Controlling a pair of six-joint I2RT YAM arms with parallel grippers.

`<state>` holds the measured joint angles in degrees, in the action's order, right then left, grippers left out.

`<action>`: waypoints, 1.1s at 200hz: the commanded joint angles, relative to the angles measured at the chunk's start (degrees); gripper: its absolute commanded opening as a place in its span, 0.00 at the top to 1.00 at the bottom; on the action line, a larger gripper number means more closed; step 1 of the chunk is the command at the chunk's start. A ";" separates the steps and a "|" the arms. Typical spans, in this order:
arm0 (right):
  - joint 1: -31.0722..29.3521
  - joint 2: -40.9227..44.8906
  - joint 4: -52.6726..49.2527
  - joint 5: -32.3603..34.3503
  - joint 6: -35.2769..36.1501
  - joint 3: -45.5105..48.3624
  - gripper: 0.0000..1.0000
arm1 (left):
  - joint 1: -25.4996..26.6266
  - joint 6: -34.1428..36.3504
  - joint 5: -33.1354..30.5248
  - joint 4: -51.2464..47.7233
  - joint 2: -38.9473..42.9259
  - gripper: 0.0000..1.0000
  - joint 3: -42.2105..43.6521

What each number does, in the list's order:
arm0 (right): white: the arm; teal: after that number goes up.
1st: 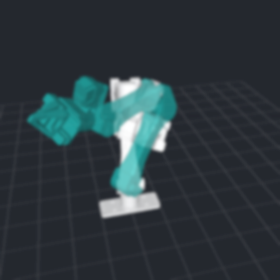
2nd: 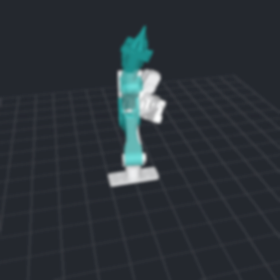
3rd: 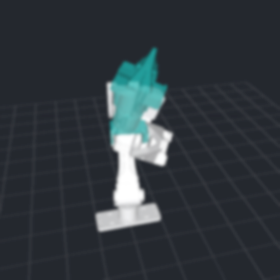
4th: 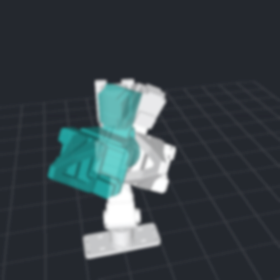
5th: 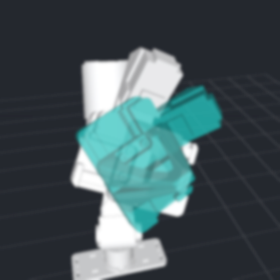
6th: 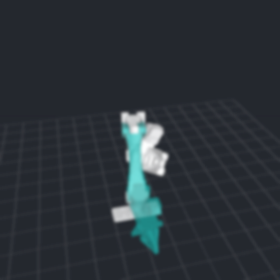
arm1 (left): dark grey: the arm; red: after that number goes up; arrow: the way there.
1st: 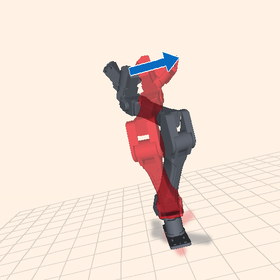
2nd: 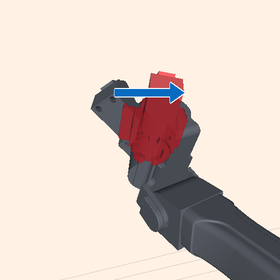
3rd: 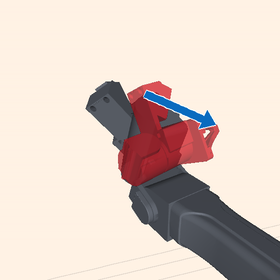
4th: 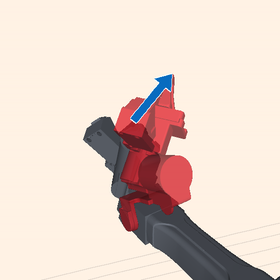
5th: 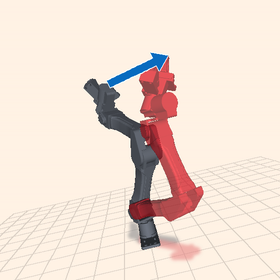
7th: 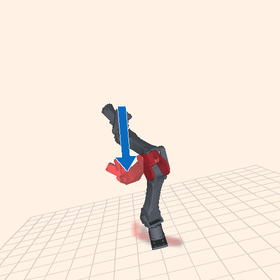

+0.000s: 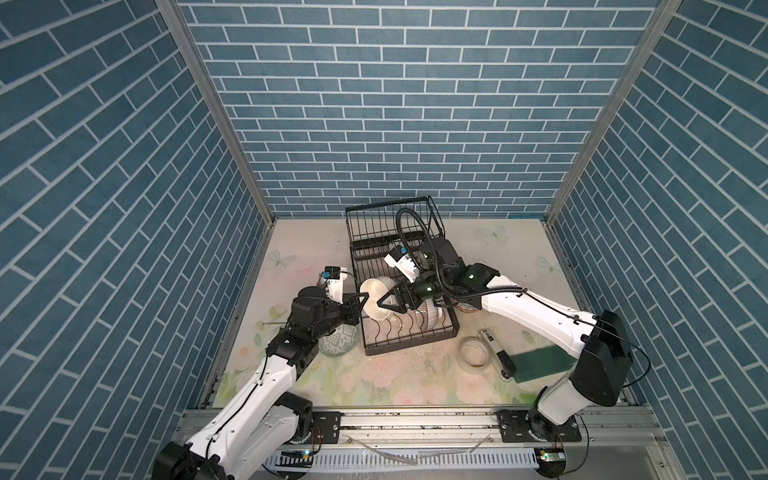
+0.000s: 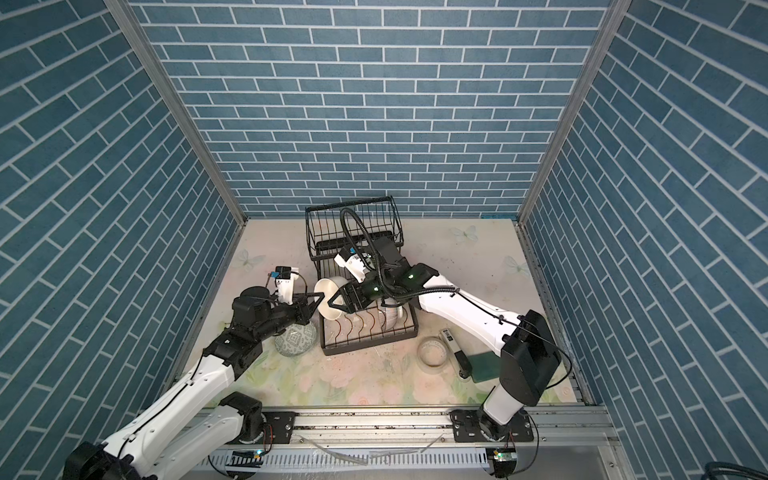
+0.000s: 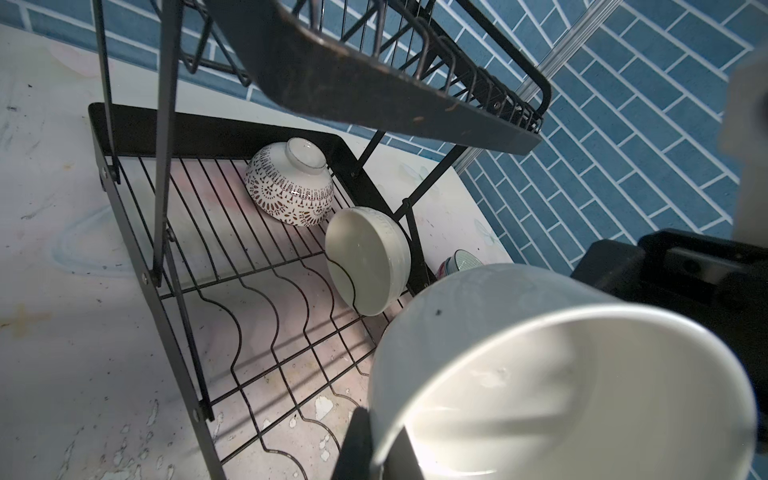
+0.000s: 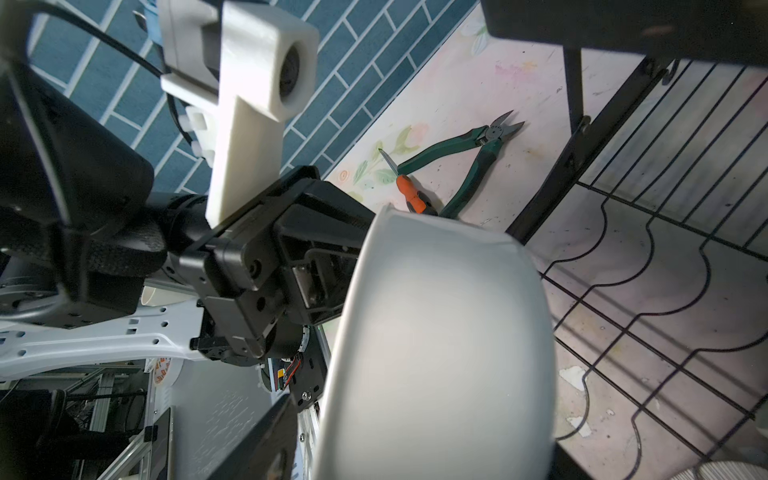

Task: Load the bowls into the dish rack

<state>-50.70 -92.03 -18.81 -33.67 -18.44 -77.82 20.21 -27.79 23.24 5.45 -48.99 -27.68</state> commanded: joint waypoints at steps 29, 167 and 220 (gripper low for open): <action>-0.30 0.07 3.68 -5.18 -1.34 0.44 0.46 | -0.78 -0.33 -0.78 2.75 0.76 1.00 0.34; -0.45 -3.08 -0.16 10.97 1.18 -2.72 0.72 | -0.91 -0.51 -3.79 -0.60 0.56 0.28 1.36; -2.78 -6.53 -5.13 25.01 8.20 -6.71 0.72 | -0.87 -0.67 -7.16 -4.55 4.25 0.16 1.67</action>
<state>-51.55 -97.34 -22.63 -18.02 -17.12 -78.98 19.73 -28.71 18.81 3.49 -47.44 -26.50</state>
